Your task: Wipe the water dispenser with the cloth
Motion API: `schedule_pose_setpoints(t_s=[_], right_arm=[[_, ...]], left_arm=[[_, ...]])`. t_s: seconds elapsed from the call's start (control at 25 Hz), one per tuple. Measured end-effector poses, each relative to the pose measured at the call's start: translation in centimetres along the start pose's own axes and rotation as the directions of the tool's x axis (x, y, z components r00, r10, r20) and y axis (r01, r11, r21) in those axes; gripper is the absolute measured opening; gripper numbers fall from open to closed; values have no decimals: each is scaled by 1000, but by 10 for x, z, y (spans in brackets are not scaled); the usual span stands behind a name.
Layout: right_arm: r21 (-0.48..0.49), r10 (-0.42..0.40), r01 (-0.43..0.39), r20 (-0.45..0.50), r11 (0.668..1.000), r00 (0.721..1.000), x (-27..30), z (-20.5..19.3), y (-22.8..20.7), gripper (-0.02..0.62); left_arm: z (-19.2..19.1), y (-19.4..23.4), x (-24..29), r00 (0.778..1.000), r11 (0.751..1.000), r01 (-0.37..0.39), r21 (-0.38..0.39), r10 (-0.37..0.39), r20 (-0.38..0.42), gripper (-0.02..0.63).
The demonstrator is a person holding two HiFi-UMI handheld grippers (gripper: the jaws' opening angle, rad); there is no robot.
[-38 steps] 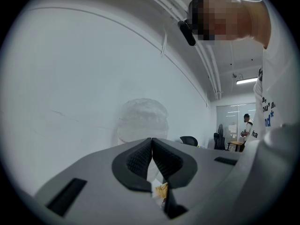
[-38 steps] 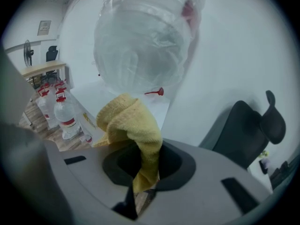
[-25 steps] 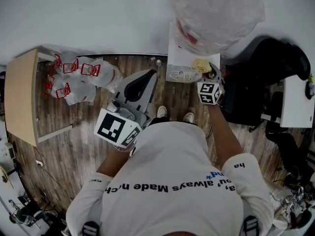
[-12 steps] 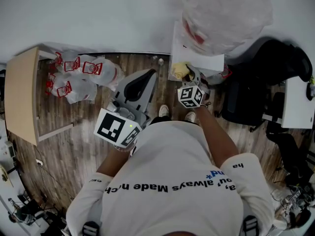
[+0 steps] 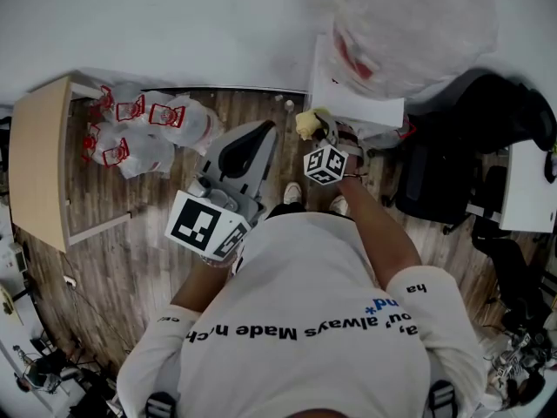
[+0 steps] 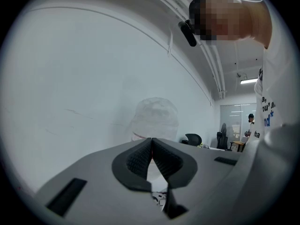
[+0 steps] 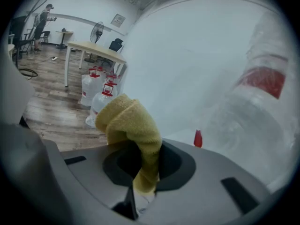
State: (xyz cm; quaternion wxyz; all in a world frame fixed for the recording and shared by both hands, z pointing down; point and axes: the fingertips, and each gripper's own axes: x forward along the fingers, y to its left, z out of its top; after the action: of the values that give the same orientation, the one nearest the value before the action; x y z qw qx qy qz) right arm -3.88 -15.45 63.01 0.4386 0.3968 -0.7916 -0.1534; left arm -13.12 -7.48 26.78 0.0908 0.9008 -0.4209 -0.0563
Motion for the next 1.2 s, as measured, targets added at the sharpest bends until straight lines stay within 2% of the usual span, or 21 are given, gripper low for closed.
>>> schedule_pose_setpoints(t_s=[0.24,0.48,0.72,1.2], right_arm=[[-156,58,-63,-36,986,998,20,-8,16,58],[-314,93,-107,-58,943,994,28,-21,26,58],[-363,91,-109,-66,926,994,27,-28,26,58],[-375,75,-95,-70,922,995,15,-51,16,58]], left_arm=[[0,6,2,1000,1000,-6,-3,6,-4,20],[-1,7,8,1000,1000,-14,-1,13,-8,20],[1,4,13,1000,1000,-16,2,16,-6,20],[2,-11,21,1000,1000,-8,8,8,-4,20]])
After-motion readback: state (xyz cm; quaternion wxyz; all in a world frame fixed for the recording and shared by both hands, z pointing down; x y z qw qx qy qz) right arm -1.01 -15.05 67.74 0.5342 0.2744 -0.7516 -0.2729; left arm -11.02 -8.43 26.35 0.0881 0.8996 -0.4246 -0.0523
